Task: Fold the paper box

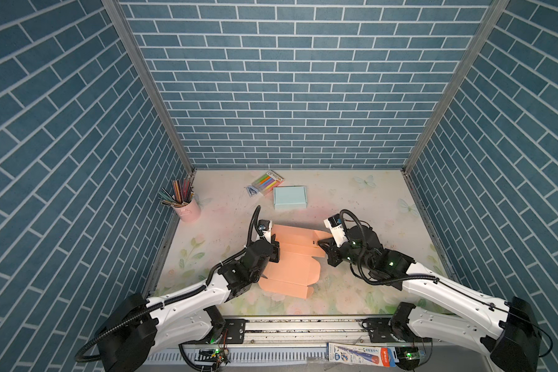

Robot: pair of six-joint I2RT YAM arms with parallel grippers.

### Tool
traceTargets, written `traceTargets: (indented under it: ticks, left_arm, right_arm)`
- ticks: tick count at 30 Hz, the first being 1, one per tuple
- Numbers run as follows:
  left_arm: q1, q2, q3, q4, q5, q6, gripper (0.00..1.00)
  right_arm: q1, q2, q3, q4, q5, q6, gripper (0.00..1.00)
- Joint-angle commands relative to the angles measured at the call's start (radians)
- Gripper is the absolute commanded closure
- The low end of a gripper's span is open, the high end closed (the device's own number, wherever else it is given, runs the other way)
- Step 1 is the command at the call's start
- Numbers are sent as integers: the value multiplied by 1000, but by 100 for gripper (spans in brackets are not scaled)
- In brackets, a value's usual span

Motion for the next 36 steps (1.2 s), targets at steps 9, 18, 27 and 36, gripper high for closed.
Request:
traceTargets:
  ticks: [9,18,27,36]
  left_arm:
    - [-2,-27,19,-17,63,-54,97]
    - [131,-94,22,-68,235,-160,97]
    - [373,-259,18,-149,442,-177,97]
    - [435,-295,24,-95,580,-253,98]
  right_arm:
    - [10,64,25,168,-115,-19,100]
    - [13,-79,-23,228,-158,-74,97]
    - [3,-329,-165,305,-68,-55,94]
    - [-17,-266,-242,449,-125,-22,96]
